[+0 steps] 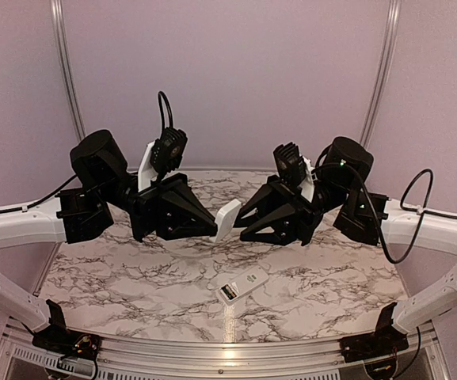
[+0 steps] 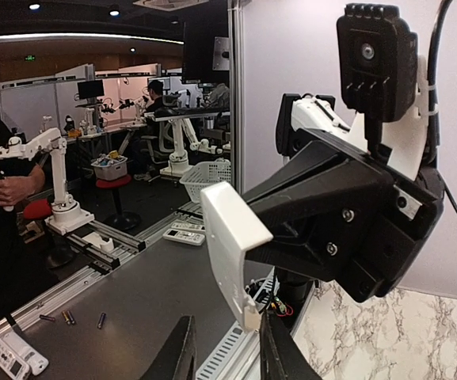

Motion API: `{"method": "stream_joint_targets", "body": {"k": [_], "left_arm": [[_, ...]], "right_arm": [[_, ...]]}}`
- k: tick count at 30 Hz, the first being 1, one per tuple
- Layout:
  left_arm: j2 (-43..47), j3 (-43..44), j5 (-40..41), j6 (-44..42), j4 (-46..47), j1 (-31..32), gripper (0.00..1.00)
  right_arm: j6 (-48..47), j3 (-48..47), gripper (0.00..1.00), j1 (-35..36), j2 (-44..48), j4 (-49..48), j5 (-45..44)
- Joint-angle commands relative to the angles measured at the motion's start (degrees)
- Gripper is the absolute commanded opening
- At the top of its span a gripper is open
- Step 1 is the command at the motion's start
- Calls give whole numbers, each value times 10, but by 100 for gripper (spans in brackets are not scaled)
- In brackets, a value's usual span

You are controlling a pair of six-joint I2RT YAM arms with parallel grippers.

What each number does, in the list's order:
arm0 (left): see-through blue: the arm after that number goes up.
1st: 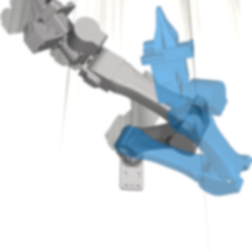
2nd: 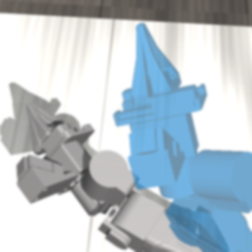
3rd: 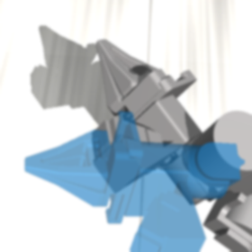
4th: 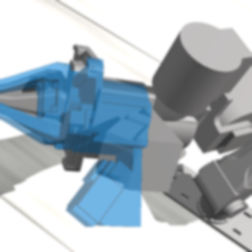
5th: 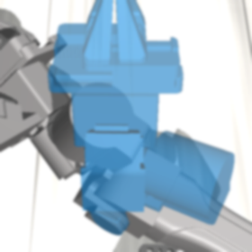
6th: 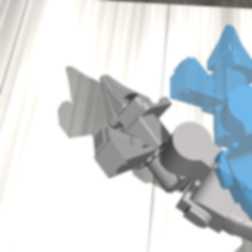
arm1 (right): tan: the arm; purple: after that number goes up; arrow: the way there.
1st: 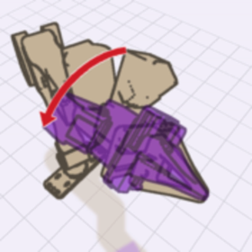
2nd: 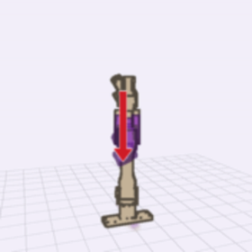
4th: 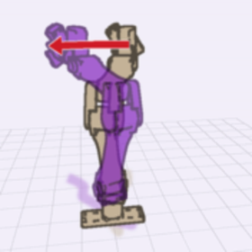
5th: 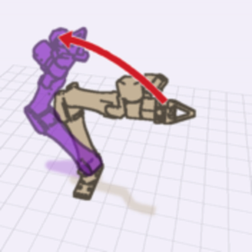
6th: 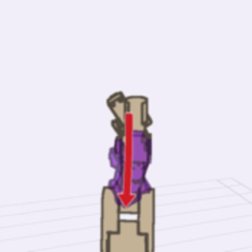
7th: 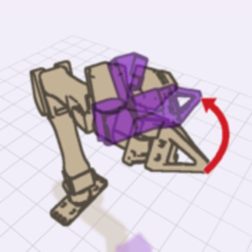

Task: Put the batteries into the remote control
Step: Pass from the left arm to the right

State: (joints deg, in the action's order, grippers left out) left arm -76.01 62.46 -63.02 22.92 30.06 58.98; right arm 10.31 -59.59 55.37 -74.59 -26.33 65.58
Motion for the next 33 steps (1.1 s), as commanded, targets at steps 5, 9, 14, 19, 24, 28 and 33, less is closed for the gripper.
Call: {"method": "stream_joint_targets", "body": {"k": [5,9,14,19,24,28,33], "left_arm": [[-19,-13,-12,27,50,3,0],[-22,-13,-14,28,52,3,0],[-21,-15,-5,26,48,1,0],[-13,-17,22,11,21,-9,7],[18,-18,87,-60,-77,-20,53],[71,-17,199,-163,-197,-27,82],[150,-73,423,-205,-242,-31,99]], "right_arm": [[-1,-39,23,15,-10,-4,23],[5,-42,21,15,-11,-8,25],[4,-41,10,15,-12,-3,28],[15,-48,0,15,-22,7,33],[22,-56,0,12,-22,49,13],[38,-48,0,-6,-20,115,-33],[81,-7,0,-30,-24,202,-73]]}}
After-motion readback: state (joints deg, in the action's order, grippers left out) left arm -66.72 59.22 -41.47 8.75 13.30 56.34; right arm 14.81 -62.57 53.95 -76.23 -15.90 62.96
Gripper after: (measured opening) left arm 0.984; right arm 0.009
